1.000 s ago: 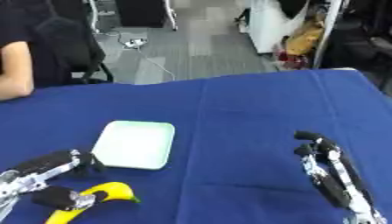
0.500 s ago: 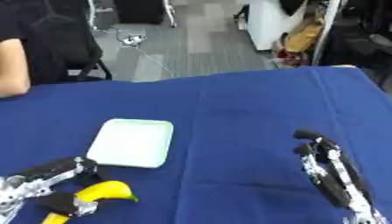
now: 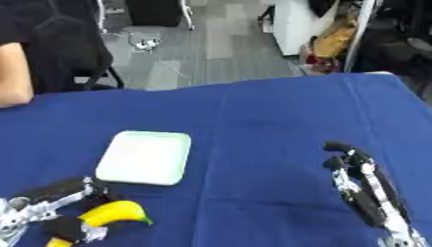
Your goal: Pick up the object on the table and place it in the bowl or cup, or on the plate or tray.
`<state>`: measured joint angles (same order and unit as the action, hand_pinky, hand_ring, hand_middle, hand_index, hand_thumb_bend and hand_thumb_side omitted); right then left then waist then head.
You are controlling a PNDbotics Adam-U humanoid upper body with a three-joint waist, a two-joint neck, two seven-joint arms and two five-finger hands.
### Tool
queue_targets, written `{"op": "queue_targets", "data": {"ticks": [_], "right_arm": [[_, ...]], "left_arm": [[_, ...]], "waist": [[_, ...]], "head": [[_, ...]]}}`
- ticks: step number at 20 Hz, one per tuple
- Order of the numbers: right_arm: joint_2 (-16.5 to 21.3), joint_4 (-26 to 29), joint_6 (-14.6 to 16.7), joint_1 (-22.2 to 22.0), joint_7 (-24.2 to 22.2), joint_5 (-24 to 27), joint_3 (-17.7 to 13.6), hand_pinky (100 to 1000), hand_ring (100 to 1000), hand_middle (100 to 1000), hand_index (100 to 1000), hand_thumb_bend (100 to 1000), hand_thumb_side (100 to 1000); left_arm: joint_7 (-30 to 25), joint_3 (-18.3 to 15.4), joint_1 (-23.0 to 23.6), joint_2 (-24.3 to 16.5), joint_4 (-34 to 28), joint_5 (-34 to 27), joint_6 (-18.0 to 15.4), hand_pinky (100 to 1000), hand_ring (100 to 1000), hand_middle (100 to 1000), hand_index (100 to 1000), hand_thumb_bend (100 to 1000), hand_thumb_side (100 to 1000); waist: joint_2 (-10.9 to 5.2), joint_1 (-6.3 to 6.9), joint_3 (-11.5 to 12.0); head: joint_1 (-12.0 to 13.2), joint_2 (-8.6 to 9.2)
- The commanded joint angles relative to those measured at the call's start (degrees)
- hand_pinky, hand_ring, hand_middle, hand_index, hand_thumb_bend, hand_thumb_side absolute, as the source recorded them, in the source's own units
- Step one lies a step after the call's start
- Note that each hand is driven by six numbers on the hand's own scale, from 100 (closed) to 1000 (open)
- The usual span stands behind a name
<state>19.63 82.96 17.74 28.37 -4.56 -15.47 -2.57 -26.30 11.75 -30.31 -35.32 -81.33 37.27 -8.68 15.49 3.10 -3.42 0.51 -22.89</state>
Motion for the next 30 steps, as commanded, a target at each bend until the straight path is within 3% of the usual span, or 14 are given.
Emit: {"op": "queue_targets", "data": {"ticks": [1, 7, 9, 10, 11, 12, 13, 16, 20, 30], "right_arm": [[0.61, 1.14, 0.12, 0.91, 0.04, -0.16, -0.16, 376, 633, 763, 865, 100, 824], [0.61, 1.09, 0.11, 0.85, 0.05, -0.18, -0.17, 377, 633, 763, 865, 100, 824], [0.63, 1.10, 0.11, 0.86, 0.08, -0.16, -0.18, 376, 633, 763, 865, 100, 824], [0.62, 1.10, 0.11, 0.84, 0.08, -0.15, -0.19, 376, 633, 763, 865, 100, 824], [0.62, 1.08, 0.10, 0.82, 0.08, -0.16, -0.19, 376, 633, 763, 865, 100, 824], [0.62, 1.07, 0.09, 0.80, 0.08, -0.17, -0.20, 376, 633, 763, 865, 100, 824], [0.61, 1.07, 0.08, 0.79, 0.10, -0.17, -0.21, 376, 633, 763, 865, 100, 824], [0.63, 1.08, 0.08, 0.79, 0.11, -0.15, -0.21, 376, 633, 763, 865, 100, 824], [0.64, 1.06, 0.06, 0.76, 0.12, -0.15, -0.23, 377, 633, 763, 865, 100, 823], [0.62, 1.03, 0.05, 0.71, 0.11, -0.10, -0.23, 376, 633, 763, 866, 100, 825]], "left_arm": [[-0.01, 0.16, 0.31, -0.38, 0.47, 0.56, -0.14, 433, 467, 571, 750, 291, 676], [0.11, 0.09, 0.28, -0.40, 0.48, 0.74, -0.14, 393, 431, 544, 737, 276, 652], [0.17, 0.04, 0.26, -0.40, 0.44, 0.80, -0.10, 323, 377, 506, 707, 259, 610], [0.38, -0.04, 0.22, -0.39, 0.36, 0.88, 0.04, 248, 326, 471, 674, 238, 569], [0.79, -0.19, 0.18, -0.40, 0.21, 1.05, 0.31, 105, 238, 408, 615, 211, 508], [1.39, -0.37, 0.13, -0.42, 0.04, 1.30, 0.73, 100, 143, 332, 541, 171, 441], [2.09, -0.50, 0.09, -0.43, -0.10, 1.57, 1.29, 100, 103, 298, 506, 156, 416], [3.92, -0.64, 0.02, -0.47, -0.32, 2.23, 2.85, 100, 100, 166, 378, 100, 288], [4.85, -0.67, -0.01, -0.52, -0.30, 2.95, 4.07, 100, 100, 114, 327, 100, 192], [6.12, -0.75, -0.04, -0.50, -0.28, 3.38, 5.22, 100, 100, 100, 289, 100, 275]], "waist": [[-0.67, -0.17, 0.13], [-0.73, -0.23, 0.18], [-0.74, -0.24, 0.20], [-0.74, -0.25, 0.21], [-0.74, -0.25, 0.22], [-0.75, -0.25, 0.24], [-0.77, -0.25, 0.26], [-0.80, -0.24, 0.28], [-0.84, -0.24, 0.25], [-0.85, -0.25, 0.24]], "head": [[0.19, 0.16], [0.12, 0.19], [0.09, 0.21], [0.07, 0.22], [0.06, 0.22], [0.05, 0.23], [0.05, 0.22], [-0.01, 0.23], [-0.03, 0.25], [-0.13, 0.31]]}}
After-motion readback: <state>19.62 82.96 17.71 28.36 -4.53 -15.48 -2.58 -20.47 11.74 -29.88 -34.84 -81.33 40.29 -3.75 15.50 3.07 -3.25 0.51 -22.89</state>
